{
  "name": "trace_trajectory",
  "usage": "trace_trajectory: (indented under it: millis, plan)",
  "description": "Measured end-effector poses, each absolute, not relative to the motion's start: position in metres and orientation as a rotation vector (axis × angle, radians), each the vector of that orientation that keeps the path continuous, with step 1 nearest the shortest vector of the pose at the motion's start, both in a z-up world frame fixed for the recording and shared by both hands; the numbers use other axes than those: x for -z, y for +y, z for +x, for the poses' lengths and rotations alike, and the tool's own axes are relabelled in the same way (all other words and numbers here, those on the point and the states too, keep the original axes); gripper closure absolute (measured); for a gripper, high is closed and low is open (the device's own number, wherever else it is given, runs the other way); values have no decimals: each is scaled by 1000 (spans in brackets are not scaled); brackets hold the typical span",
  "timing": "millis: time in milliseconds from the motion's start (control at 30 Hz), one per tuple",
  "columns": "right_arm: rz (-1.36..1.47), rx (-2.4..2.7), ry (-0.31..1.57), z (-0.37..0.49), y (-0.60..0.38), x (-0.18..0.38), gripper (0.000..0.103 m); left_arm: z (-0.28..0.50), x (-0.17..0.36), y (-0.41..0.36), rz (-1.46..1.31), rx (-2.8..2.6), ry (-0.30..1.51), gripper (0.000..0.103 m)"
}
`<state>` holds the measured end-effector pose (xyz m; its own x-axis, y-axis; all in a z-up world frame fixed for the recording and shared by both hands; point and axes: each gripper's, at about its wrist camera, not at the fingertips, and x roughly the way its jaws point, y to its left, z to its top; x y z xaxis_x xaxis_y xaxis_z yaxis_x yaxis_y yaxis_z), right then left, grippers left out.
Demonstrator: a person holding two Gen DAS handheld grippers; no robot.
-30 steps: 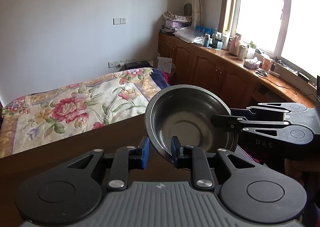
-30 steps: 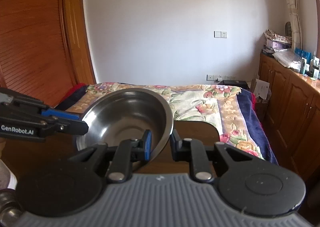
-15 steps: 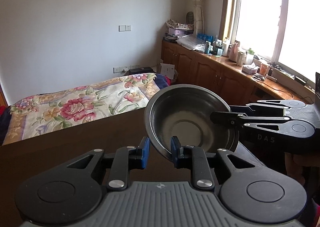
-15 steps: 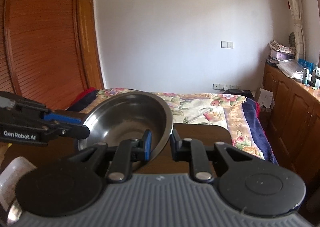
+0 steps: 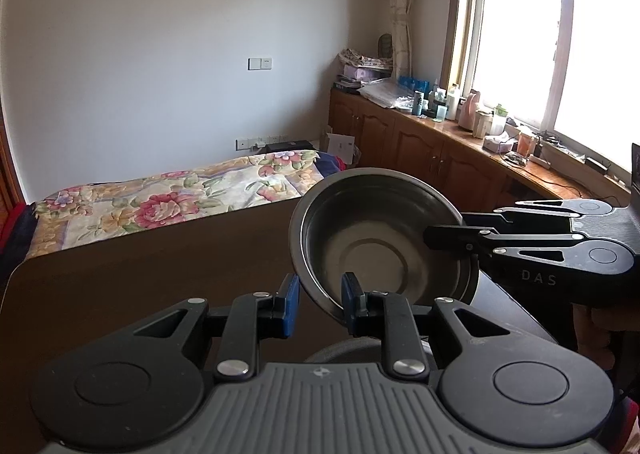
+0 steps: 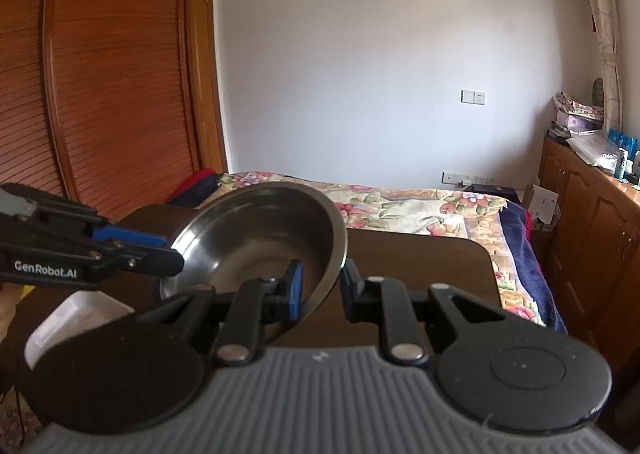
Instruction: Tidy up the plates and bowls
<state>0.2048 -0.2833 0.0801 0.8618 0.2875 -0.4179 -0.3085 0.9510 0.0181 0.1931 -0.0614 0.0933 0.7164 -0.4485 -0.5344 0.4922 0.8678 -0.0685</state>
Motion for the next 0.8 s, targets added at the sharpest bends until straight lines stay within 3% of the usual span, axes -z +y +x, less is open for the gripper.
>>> trace_trajectory:
  millis: [800]
  plan:
    - [-44, -410, 477, 136, -254, -41, 81, 117, -37, -31, 66, 509, 565, 50]
